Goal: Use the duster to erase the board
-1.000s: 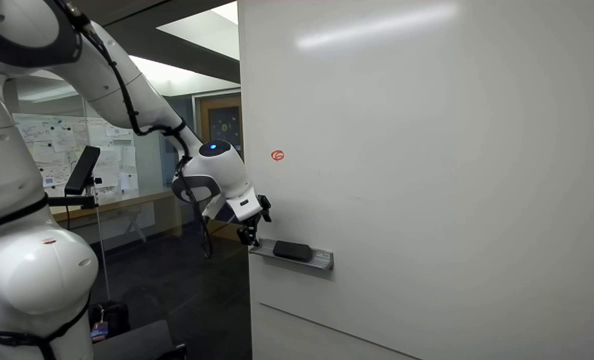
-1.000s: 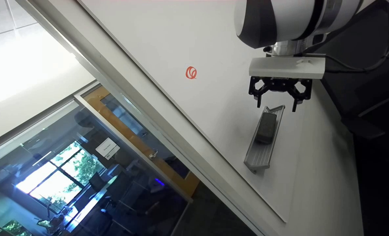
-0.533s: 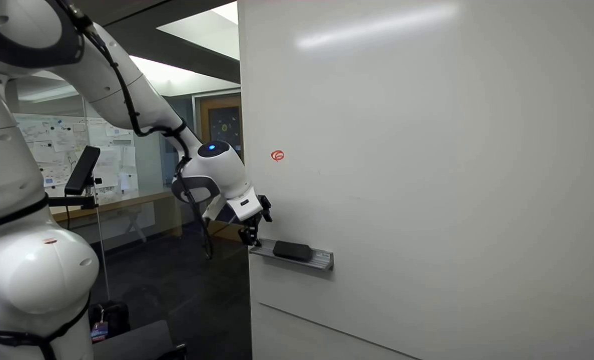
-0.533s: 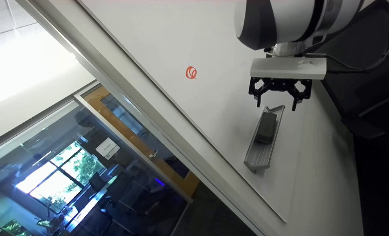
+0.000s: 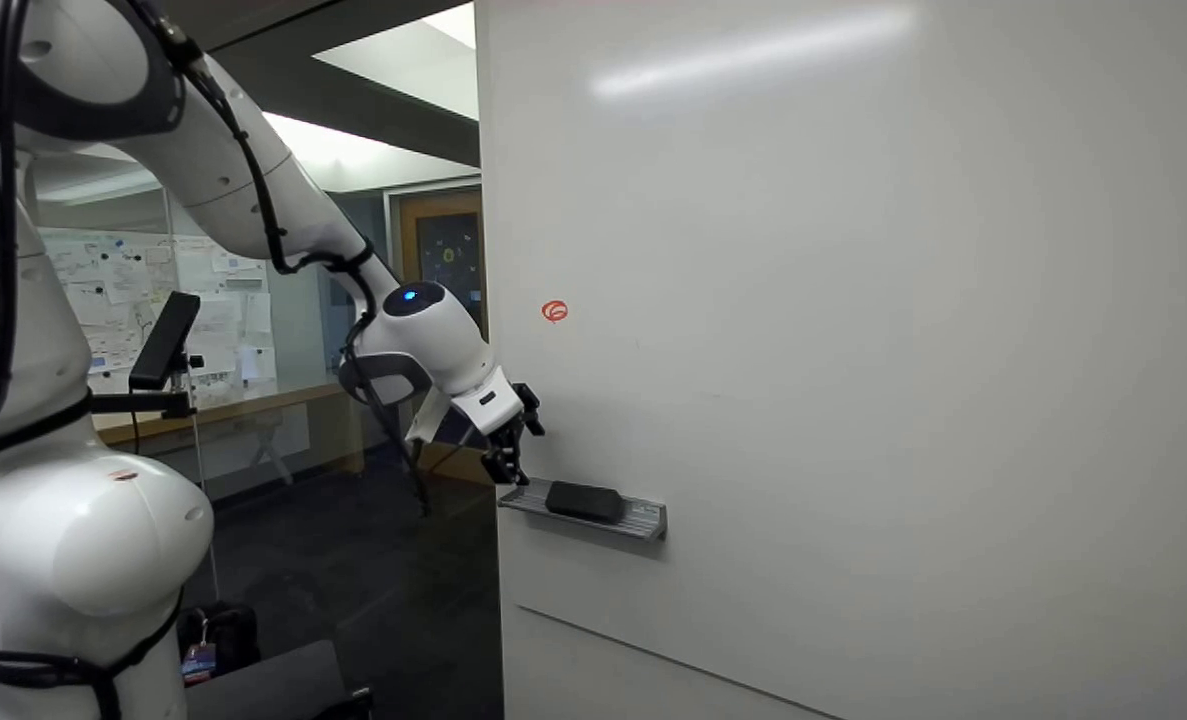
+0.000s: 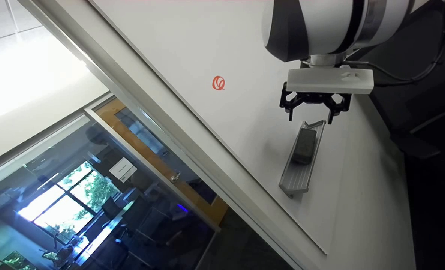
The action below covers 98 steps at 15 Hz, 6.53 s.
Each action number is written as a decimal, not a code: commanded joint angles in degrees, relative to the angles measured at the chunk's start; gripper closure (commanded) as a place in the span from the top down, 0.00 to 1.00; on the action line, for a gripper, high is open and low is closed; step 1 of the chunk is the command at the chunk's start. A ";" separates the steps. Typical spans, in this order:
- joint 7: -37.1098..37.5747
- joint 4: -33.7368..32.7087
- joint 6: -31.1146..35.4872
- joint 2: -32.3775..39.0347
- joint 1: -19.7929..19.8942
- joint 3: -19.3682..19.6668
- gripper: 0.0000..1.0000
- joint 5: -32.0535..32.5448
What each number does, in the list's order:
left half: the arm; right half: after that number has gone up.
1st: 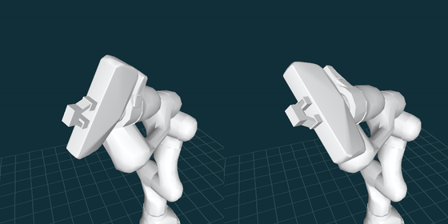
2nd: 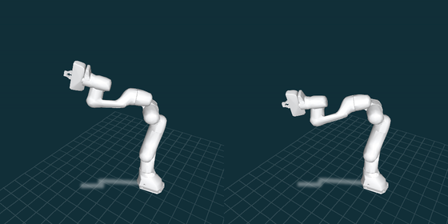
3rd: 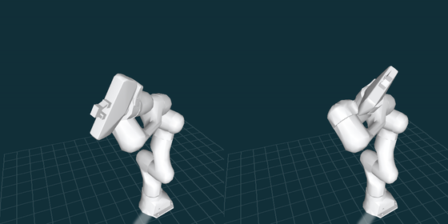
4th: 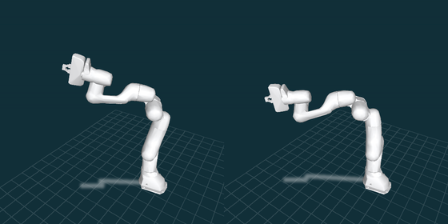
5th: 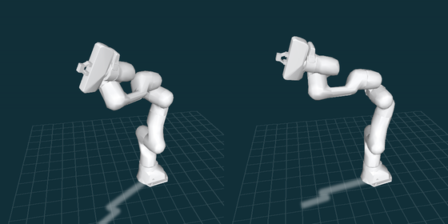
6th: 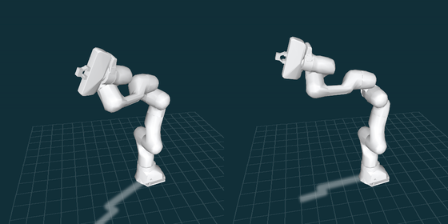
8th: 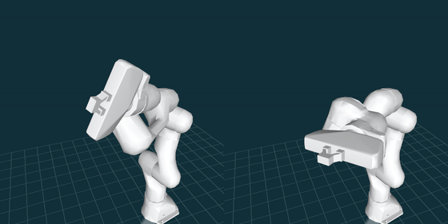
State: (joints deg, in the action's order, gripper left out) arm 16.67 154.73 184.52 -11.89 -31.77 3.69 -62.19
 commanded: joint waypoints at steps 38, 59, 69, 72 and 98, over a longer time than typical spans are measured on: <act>-10.63 -13.81 1.59 13.75 -3.86 5.28 0.87 -16.70; -41.23 -27.96 -2.20 28.41 -3.94 9.50 0.76 -46.97; -68.16 -28.98 -7.49 29.28 -14.61 23.78 0.38 -72.77; -76.46 -27.88 -7.66 27.31 -19.39 29.34 0.29 -79.29; -104.74 -23.32 -18.91 -9.76 -14.57 32.82 0.29 -86.79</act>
State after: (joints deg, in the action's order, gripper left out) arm -84.58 126.59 169.44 -12.99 -52.29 44.28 -148.80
